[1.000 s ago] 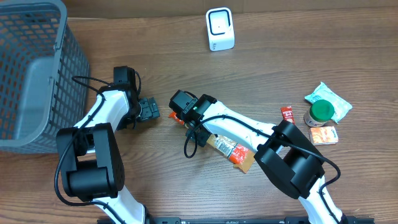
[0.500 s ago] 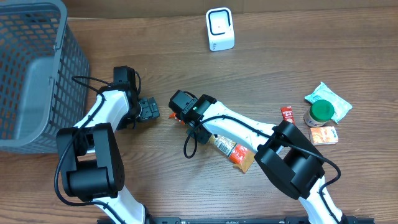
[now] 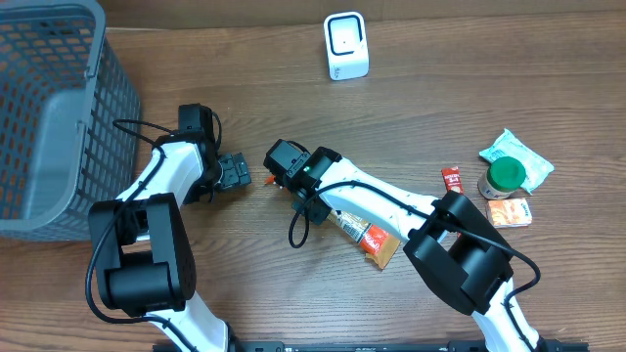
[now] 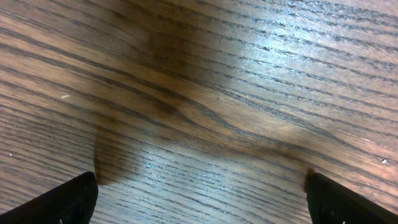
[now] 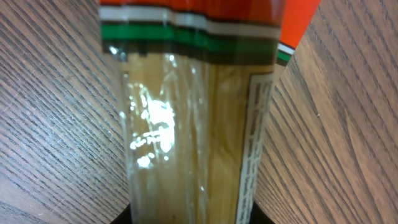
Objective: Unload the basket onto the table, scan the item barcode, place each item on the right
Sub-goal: 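Carry the spaghetti package up toward the white scanner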
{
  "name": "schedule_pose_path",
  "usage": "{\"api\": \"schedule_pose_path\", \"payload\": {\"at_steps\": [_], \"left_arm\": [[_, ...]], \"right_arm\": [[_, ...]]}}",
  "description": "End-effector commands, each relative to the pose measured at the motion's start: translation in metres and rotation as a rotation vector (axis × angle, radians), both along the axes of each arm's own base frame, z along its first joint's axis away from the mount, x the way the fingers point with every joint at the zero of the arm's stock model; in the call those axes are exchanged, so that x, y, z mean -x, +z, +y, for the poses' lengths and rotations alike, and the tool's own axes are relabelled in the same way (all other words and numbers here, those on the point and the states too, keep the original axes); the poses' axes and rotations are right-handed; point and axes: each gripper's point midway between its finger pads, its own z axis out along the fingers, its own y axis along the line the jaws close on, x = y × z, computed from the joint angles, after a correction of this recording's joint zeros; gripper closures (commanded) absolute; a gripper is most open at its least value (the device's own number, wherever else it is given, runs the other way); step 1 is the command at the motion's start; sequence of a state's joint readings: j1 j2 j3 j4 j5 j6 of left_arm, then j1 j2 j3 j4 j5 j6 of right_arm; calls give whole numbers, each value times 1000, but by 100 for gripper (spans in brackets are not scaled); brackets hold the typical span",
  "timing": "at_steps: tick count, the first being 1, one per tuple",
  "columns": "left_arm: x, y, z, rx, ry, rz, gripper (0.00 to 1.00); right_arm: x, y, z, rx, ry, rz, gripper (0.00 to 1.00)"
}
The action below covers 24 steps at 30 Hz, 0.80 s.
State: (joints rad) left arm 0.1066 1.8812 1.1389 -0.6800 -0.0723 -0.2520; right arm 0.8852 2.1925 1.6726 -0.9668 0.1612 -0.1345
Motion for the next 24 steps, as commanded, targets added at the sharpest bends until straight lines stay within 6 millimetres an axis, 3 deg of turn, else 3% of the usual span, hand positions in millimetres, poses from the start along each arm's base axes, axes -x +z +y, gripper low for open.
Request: {"api": "schedule_pose_path", "payload": {"at_steps": [1, 11, 16, 17, 18, 19, 24], "left_arm": [[14, -17, 14, -75, -5, 67, 0], [13, -16, 14, -75, -5, 63, 0], [13, -16, 14, -76, -5, 63, 0], [13, -16, 14, -76, -5, 63, 0], [13, -16, 14, -76, -5, 63, 0], [13, -16, 14, -76, -5, 63, 0], [13, -16, 14, -76, -5, 63, 0]], "right_arm": [[8, -21, 0, 13, 7, 46, 88], [8, -21, 0, 13, 7, 46, 88], [8, -21, 0, 13, 7, 46, 82], [8, -21, 0, 12, 6, 46, 83], [8, -21, 0, 12, 7, 47, 93], [9, -21, 0, 13, 7, 52, 96], [8, -17, -3, 30, 6, 50, 96]]}}
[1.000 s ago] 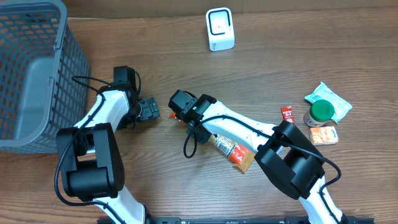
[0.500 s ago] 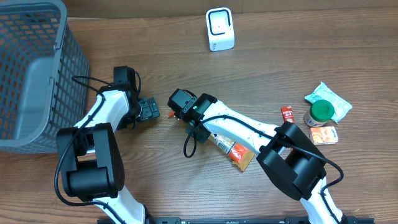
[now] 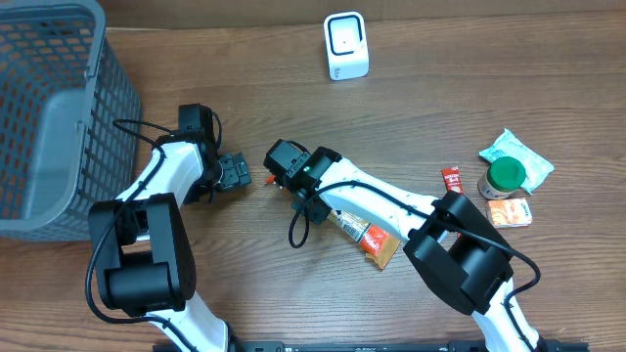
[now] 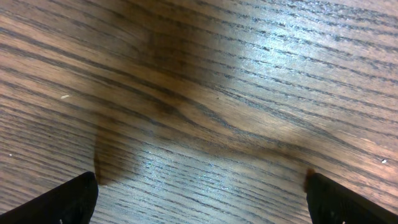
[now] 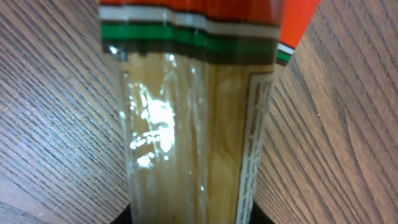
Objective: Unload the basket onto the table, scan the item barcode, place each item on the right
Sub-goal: 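Carry the spaghetti package up toward the white scanner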
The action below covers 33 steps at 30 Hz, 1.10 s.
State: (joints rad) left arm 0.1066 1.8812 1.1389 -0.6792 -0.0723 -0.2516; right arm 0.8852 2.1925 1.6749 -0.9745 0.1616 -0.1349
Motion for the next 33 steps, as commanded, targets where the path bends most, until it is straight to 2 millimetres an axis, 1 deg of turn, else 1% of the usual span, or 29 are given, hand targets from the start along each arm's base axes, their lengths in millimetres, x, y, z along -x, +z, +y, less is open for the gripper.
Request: {"api": "schedule_pose_path", "payload": {"at_steps": [1, 3, 5, 8, 9, 11, 13, 16, 18, 20, 22, 25, 27, 30, 33], "left_arm": [[13, -17, 14, -75, -5, 64, 0], [13, -17, 14, -75, -5, 64, 0], [13, -17, 14, -75, -4, 64, 0], [13, -17, 14, -75, -5, 64, 0], [13, -17, 14, -75, -5, 64, 0], [13, -17, 14, -75, -5, 64, 0], [13, -17, 14, -75, -4, 64, 0], [13, -16, 14, -76, -4, 61, 0], [10, -16, 14, -77, -4, 49, 0], [8, -16, 15, -78, -3, 40, 0], [7, -16, 15, -78, -4, 40, 0], [7, -16, 15, -79, -4, 40, 0], [7, -16, 15, -78, -4, 40, 0], [7, -16, 15, -79, -4, 40, 0], [7, -16, 15, -78, -4, 40, 0]], "right_arm": [[7, -14, -2, 20, 3, 44, 96], [5, -1, 3, -17, -4, 33, 96], [2, 18, 9, -63, -1, 6, 96], [-7, 60, 8, -122, -11, -74, 96], [-10, 78, 6, -150, -24, -101, 96], [-16, 111, -2, -205, -75, -151, 96], [-21, 139, -14, -249, -123, -182, 96], [-25, 165, -37, -277, -198, -202, 96], [-25, 174, -55, -275, -232, -195, 96], [-24, 176, -66, -276, -255, -169, 96], [-23, 174, -71, -283, -267, -138, 96], [-24, 173, -71, -297, -268, -122, 96], [-30, 175, -71, -296, -273, -157, 96], [-50, 184, -80, -261, -306, -273, 96], [-63, 201, -86, -262, -349, -344, 97]]}}
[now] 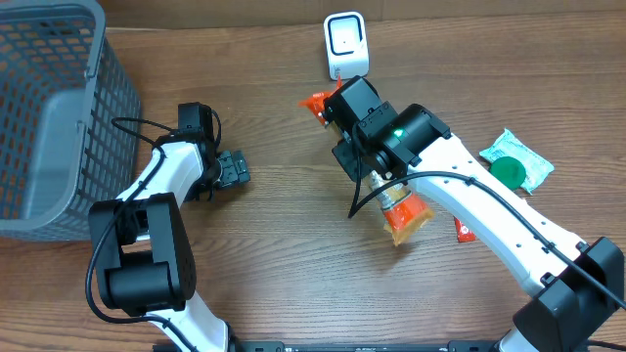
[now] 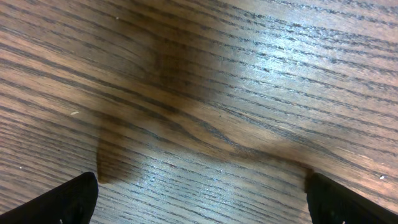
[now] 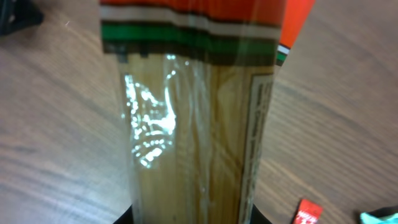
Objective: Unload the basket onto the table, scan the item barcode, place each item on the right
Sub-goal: 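Carry the spaghetti package up toward the white scanner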
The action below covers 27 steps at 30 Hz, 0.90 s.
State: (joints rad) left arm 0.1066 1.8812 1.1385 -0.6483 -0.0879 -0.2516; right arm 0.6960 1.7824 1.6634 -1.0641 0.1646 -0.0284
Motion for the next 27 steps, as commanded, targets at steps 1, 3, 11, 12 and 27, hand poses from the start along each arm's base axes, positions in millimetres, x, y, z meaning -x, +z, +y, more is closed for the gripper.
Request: {"api": "schedule_pose_path", "payload": {"at_steps": [1, 3, 11, 12, 27], "left_arm": [[14, -17, 11, -60, -5, 69, 0], [14, -17, 11, -60, -5, 69, 0], [14, -17, 11, -60, -5, 69, 0], [14, -17, 11, -60, -5, 69, 0], [14, -17, 11, -60, -5, 69, 0]], "right_arm": [[-23, 46, -13, -11, -93, -140, 97], [-31, 72, -20, -49, -137, -166, 97], [-49, 208, -72, -180, -257, -357, 97], [-52, 220, -76, -190, -258, -388, 97], [-154, 171, -45, 223, -92, -584, 97]]}}
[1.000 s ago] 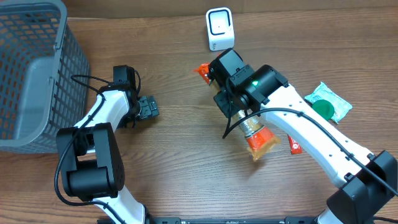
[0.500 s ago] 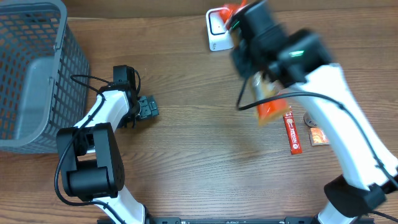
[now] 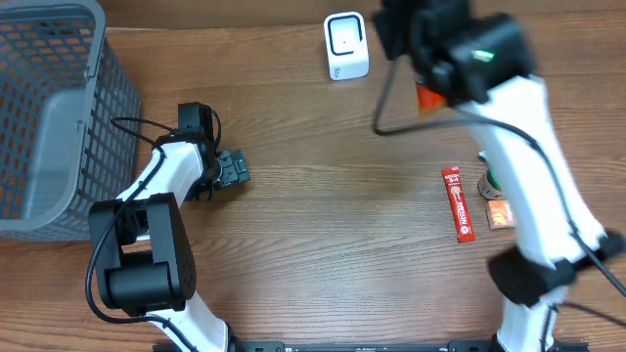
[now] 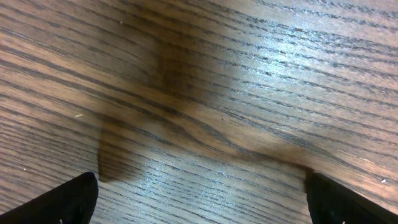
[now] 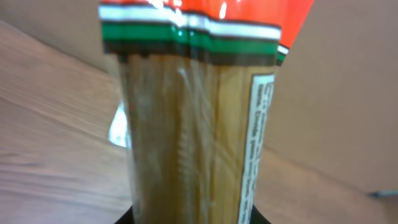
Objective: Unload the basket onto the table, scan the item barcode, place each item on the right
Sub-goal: 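Carry the spaghetti package up toward the white scanner, then hold the spaghetti package in front of the scanner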
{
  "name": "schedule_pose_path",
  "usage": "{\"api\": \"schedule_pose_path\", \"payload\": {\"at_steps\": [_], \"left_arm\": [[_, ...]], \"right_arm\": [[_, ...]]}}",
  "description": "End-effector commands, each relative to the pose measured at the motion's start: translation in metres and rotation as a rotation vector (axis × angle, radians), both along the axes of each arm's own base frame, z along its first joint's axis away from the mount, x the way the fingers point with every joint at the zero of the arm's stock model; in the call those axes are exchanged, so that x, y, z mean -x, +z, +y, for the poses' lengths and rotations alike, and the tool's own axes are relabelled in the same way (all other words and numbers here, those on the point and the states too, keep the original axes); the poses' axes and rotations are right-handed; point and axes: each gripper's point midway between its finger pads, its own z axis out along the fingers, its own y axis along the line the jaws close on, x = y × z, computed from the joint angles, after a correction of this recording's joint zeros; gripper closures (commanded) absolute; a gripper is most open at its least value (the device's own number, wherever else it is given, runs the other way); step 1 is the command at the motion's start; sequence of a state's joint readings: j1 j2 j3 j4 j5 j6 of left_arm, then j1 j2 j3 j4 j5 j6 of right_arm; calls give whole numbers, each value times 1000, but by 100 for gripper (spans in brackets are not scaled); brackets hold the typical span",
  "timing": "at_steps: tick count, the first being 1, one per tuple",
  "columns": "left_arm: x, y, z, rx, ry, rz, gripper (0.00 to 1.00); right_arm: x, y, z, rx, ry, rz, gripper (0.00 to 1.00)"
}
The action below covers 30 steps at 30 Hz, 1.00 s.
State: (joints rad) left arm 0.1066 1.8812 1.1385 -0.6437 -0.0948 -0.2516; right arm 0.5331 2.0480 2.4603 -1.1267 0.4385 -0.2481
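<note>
A long clear packet of spaghetti (image 5: 193, 124) with a red and green end fills the right wrist view. My right gripper (image 5: 193, 219) is shut on it. In the overhead view only its orange end (image 3: 426, 101) shows, under the raised right arm, right of the white scanner (image 3: 346, 46) at the table's back. My left gripper (image 3: 231, 168) rests low over the wood at the left, open. Its dark fingertips (image 4: 78, 198) have only bare table between them.
A grey mesh basket (image 3: 59, 117) stands at the far left. A red sachet (image 3: 458, 203) lies right of centre. Beside it, an orange packet (image 3: 501, 215) and a green-lidded jar (image 3: 486, 184) are partly hidden by the right arm.
My right gripper, with the spaghetti packet still in it, has gone from the table's middle to higher up and right of the scanner. The left gripper has stayed where it was.
My right gripper was shut on the spaghetti packet lying on the table near the centre, and stayed so for a moment. Then it held the packet in the air just in front of the scanner. Now it holds it higher, beside the scanner.
</note>
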Motion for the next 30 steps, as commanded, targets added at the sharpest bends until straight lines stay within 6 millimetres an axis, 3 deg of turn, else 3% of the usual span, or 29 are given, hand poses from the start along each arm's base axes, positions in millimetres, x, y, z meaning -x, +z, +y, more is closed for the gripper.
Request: {"api": "schedule_pose_path", "payload": {"at_steps": [1, 6, 13, 17, 21, 24, 30], "left_arm": [[15, -18, 10, -52, -6, 73, 0], [15, -18, 10, -52, -6, 73, 0], [15, -18, 10, -52, -6, 73, 0], [15, -18, 10, -52, -6, 73, 0], [15, -18, 10, -52, -6, 73, 0], [15, -18, 10, -52, -6, 73, 0], [15, -18, 10, -52, -6, 73, 0]], "right_arm": [[-21, -22, 15, 245, 61, -29, 97], [-48, -67, 47, 441, 85, -50, 97], [-84, -90, 106, 439, 108, -223, 97], [-108, -94, 118, 464, 74, -345, 97], [-126, -110, 126, 627, 79, -423, 97], [-135, -122, 132, 731, 101, -471, 97], [-146, -120, 150, 775, 160, -624, 96]]}}
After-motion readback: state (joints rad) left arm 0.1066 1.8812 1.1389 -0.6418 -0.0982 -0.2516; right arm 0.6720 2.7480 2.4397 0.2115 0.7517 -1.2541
